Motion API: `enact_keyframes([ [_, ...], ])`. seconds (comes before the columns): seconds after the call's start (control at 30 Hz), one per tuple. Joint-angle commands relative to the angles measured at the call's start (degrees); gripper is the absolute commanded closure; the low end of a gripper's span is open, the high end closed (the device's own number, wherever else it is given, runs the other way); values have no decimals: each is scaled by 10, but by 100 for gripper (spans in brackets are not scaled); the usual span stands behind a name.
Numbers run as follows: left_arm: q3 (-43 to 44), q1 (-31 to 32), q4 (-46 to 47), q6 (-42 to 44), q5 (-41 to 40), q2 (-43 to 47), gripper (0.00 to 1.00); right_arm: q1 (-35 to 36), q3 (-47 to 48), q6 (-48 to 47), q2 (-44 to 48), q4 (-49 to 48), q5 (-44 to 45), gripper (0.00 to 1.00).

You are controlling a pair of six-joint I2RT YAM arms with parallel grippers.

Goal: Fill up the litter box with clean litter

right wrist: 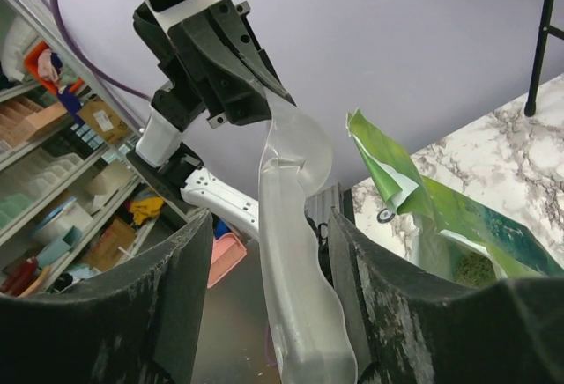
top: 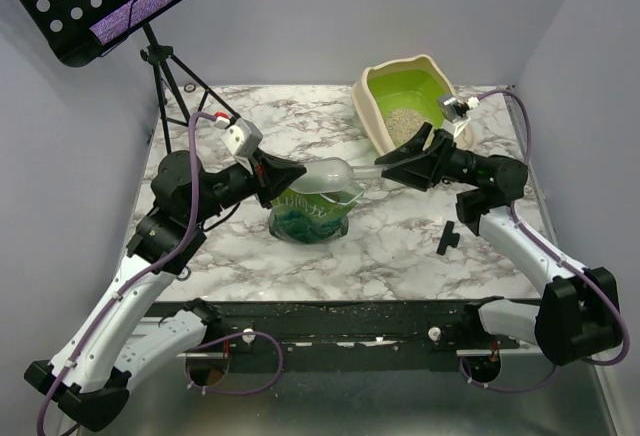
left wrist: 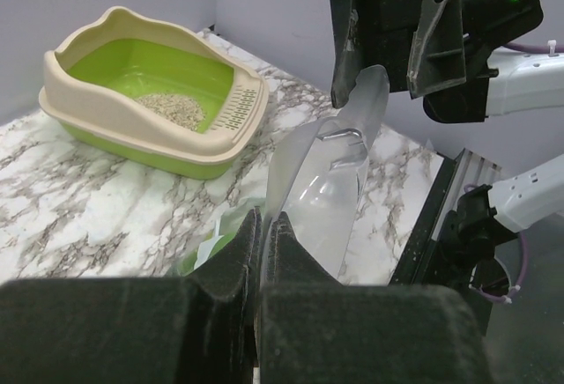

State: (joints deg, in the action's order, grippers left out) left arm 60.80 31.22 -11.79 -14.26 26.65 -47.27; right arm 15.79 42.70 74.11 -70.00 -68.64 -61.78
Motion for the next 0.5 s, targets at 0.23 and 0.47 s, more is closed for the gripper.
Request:
enact_keyframes([
  [0.23, -2, -2, 22, 1, 6, -5, 100, 20, 24, -33, -2, 24, -21, 50],
  [0.47, 12, -2, 11, 9, 3, -14, 100, 31, 35, -62, 0, 67, -28, 55],
])
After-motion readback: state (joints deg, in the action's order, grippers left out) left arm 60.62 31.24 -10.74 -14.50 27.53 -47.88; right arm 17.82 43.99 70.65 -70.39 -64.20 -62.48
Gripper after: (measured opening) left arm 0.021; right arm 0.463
